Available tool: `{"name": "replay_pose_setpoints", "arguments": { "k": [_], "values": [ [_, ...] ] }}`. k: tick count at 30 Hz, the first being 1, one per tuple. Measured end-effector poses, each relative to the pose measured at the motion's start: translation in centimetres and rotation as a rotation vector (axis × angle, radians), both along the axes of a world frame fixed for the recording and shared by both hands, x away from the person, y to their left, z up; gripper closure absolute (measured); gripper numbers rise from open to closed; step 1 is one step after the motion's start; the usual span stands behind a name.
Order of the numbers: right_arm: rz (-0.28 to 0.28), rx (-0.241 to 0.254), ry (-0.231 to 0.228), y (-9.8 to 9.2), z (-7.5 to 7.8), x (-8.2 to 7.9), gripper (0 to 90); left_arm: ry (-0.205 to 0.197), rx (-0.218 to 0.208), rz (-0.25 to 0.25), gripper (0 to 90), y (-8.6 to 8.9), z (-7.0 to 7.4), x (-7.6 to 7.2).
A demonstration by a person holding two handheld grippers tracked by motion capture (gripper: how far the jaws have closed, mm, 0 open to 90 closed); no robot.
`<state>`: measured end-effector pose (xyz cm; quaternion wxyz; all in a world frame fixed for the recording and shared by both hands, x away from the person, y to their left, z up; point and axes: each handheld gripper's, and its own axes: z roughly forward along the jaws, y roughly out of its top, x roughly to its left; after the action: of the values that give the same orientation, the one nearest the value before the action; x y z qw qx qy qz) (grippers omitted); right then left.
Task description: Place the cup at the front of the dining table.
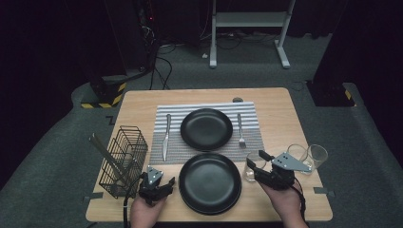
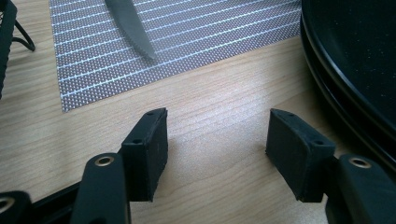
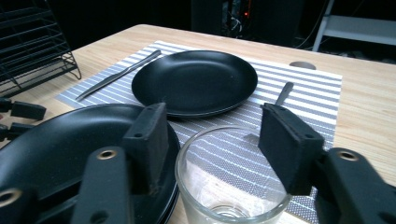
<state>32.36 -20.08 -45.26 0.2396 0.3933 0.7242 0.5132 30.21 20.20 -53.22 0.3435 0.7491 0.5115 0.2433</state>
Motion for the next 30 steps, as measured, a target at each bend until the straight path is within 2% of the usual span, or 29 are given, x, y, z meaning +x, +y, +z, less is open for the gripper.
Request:
{"name": "replay_pose_setpoints", "arguments": {
  "k": [9,14,21,30],
  "values": [
    [-0.027,-0.015,-0.007,0.0,-0.5,0.2,23.4,0.0,0.0,0.0,38.7,0.0,0.0,0.0],
    [-0.046,-0.026,0.005,0.0,-0.9,0.5,18.9,-0.001,0.0,0.0,38.8,0.0,0.0,0.0],
    [-0.063,-0.034,0.031,0.0,-1.7,0.9,18.3,0.001,-0.002,0.0,38.7,0.0,0.0,0.0],
    [-0.062,-0.037,0.042,0.5,-2.5,1.0,18.2,0.001,-0.002,0.0,38.6,0.0,0.0,0.0]
  ]
}}
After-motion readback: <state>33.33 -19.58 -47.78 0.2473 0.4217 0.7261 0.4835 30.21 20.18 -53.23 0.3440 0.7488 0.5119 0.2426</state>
